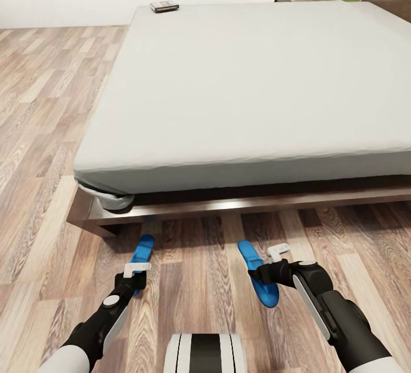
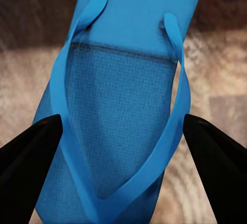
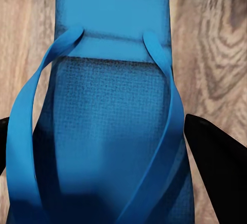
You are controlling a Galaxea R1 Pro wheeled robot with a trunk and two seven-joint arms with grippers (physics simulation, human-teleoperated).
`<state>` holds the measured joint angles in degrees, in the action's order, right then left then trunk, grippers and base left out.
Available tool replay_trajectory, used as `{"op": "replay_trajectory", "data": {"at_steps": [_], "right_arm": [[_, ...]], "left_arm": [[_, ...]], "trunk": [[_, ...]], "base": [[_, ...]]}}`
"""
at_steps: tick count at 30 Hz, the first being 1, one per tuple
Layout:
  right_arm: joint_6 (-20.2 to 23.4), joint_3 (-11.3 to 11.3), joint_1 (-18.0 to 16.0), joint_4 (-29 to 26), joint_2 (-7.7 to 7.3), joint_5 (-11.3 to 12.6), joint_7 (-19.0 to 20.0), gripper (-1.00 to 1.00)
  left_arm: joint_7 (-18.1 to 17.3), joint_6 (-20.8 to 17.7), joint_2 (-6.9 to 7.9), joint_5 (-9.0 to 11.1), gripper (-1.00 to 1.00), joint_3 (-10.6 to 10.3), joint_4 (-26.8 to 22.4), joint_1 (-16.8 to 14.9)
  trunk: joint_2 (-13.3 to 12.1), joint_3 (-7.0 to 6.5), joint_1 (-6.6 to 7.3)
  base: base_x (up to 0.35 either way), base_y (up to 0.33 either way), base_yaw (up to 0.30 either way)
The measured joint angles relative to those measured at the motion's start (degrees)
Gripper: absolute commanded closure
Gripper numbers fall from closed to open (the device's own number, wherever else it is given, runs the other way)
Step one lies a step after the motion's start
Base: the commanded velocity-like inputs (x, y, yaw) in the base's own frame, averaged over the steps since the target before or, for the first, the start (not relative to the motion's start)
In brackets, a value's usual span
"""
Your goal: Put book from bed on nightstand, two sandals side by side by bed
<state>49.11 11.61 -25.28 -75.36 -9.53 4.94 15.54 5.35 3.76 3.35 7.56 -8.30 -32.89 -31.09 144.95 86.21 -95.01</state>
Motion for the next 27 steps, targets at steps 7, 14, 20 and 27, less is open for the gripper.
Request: {"op": "replay_trajectory", "data": {"at_steps": [7,14,20,27], "right_arm": [[0.0,0.0,0.0,-0.01,0.0,0.0,0.0,1.0],[0.0,0.0,0.0,-0.05,0.0,0.0,0.0,1.0],[0.01,0.0,0.0,-0.47,0.0,0.0,0.0,1.0],[0.01,0.0,0.0,-0.53,0.0,0.0,0.0,1.0]], "left_arm": [[0.0,0.07,0.0,0.01,1.0,0.02,-0.06,-0.02],[0.01,0.07,0.4,1.77,1.0,0.09,-0.55,-0.08],[0.0,-0.01,1.48,4.46,1.0,0.05,-0.98,-0.08],[0.07,-0.01,1.6,4.91,1.0,0.05,-1.05,-0.04]], "trunk": [[0.0,0.0,0.0],[0.0,0.0,0.0],[0.05,0.89,-0.1],[0.05,0.89,-0.1]], "base": [[0.0,0.0,0.0],[0.0,0.0,0.0],[0.0,0.0,0.0],[0.0,0.0,0.0]]}}
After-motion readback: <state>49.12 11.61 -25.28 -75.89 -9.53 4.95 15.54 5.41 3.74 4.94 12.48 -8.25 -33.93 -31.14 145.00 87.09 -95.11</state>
